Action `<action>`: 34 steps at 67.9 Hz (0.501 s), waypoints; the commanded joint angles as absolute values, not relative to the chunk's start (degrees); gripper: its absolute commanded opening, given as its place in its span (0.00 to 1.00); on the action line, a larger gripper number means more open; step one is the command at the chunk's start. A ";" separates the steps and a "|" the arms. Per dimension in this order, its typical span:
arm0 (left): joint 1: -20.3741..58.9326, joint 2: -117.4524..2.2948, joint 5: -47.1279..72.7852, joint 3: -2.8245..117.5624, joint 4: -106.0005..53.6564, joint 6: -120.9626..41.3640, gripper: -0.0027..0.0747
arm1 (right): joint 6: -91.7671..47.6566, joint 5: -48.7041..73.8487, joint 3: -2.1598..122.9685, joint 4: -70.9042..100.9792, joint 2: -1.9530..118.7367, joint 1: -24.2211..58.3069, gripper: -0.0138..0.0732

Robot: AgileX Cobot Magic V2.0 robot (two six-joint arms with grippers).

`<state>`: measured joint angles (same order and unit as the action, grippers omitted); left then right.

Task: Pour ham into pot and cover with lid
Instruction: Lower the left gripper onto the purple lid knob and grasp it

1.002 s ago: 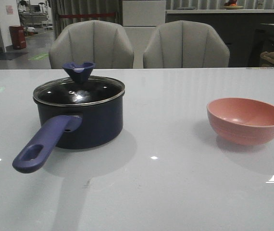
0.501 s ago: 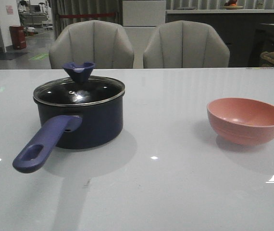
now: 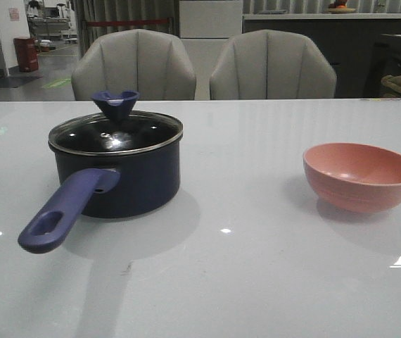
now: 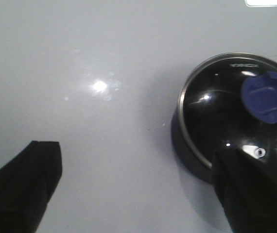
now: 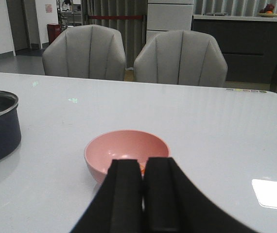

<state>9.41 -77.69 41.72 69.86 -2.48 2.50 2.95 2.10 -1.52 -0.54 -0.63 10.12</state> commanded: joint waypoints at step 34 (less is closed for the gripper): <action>26.29 -103.68 53.90 100.49 8.88 18.25 0.91 | 2.89 -2.96 -1.24 -1.00 -1.77 9.73 0.34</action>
